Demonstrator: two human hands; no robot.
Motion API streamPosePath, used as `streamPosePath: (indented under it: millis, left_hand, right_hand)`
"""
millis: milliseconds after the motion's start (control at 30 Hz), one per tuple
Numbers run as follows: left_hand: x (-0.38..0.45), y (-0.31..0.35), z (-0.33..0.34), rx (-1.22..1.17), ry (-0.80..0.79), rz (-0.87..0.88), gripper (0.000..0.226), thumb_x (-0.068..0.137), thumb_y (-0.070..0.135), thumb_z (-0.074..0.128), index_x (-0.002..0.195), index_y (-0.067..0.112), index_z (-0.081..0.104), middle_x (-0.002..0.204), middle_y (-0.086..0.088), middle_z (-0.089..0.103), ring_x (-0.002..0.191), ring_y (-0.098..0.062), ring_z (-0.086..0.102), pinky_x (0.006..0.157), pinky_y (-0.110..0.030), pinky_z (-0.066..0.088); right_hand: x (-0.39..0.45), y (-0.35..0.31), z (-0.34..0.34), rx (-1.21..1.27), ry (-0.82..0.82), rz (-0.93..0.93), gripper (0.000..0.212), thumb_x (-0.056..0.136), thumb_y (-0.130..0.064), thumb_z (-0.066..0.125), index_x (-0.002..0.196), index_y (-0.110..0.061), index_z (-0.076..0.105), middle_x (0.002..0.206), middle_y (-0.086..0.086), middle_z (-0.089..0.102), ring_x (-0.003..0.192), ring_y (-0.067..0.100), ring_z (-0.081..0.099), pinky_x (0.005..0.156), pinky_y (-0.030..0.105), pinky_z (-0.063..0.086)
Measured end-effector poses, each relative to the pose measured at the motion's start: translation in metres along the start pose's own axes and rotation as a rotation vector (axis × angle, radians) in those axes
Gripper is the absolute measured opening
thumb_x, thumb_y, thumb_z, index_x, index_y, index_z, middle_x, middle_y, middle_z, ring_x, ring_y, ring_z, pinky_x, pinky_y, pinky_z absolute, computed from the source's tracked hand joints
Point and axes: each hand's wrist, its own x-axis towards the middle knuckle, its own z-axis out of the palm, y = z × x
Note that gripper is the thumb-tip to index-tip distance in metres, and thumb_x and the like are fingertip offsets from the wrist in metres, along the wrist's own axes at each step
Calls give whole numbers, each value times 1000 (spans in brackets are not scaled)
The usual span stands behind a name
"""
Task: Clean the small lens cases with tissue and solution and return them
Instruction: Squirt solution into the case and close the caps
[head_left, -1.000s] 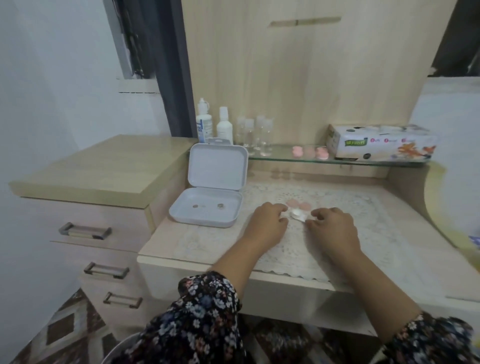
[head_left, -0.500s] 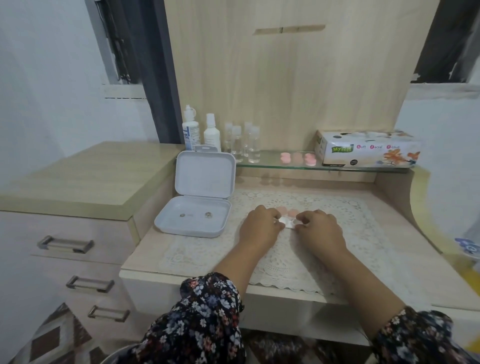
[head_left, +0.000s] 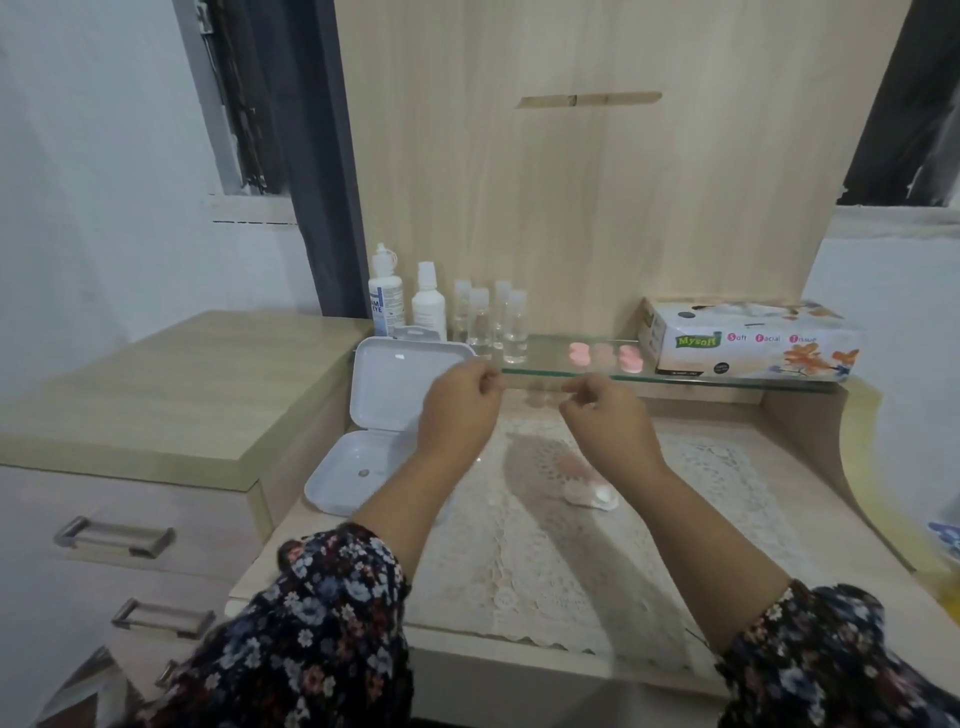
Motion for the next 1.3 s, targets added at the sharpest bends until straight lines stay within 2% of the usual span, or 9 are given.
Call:
streamPosePath:
  millis: [100,200,333,467,733,933,1167,1233,1300]
  left_hand:
    - [38,-6,-21,29,158,5,17,92,16,56,103,12,67,96,-4,67,91,-22,60,79,-37,51]
    - [72,-14,-36,108,266,2,27,89,13,57,116,11,62,107,-7,65,100,-24,58,82,-38,49]
    - [106,-24,-43,260,211,-53,37,88,18,59,122,6,53,117,-14,59,111,-31,50,86,-45,47]
    - [118,-26,-38,374,127,-146,41,86,29,60,118,7,48,114,-16,54,111,-33,44,82,-41,45]
    - [140,-35,-22,539,97,-267,36,83,38,63,110,16,54,113,-11,59,108,-32,51,88,-39,38]
    - [139,-33,-20,484,133,-226,37,82,37,62,111,14,55,106,-10,64,99,-32,58,74,-34,38]
    - [119,12,-37,385,433,-3,44,81,36,57,119,14,51,107,-9,60,99,-31,48,79,-38,36]
    - [106,26,-38,277,492,57,46,80,35,56,121,15,50,103,-7,59,94,-29,48,76,-37,37]
    - [86,36,-33,122,465,112,46,81,32,57,124,17,48,102,-4,53,89,-25,47,69,-33,38]
  right_hand:
    - [21,-17,11,146,-38,31,22,90,-14,52,106,-23,64,90,-8,62,72,11,56,60,25,41]
    - [38,-29,23,255,-50,58,20,88,-13,55,102,-23,66,91,-4,64,72,12,56,65,28,44]
    - [55,-36,35,312,-33,49,19,88,-12,56,97,-24,67,87,-4,65,68,11,56,64,28,47]
    - [62,-34,44,323,9,42,20,88,-11,55,95,-25,67,82,-8,65,70,9,57,67,28,47]
    - [63,-24,53,335,29,38,24,88,-10,52,90,-30,65,81,-11,64,72,12,60,73,34,52]
    - [55,-16,45,331,21,38,25,90,-11,51,90,-32,64,83,-11,63,74,11,60,73,33,52]
    - [51,-14,24,329,39,11,18,92,-14,54,96,-26,67,92,-10,65,83,6,60,73,24,49]
    - [49,-12,18,330,54,3,14,94,-19,55,98,-24,68,94,-11,65,85,5,59,71,20,45]
    - [46,-8,12,327,80,-2,12,95,-25,56,91,-22,67,87,-9,65,81,7,58,67,21,42]
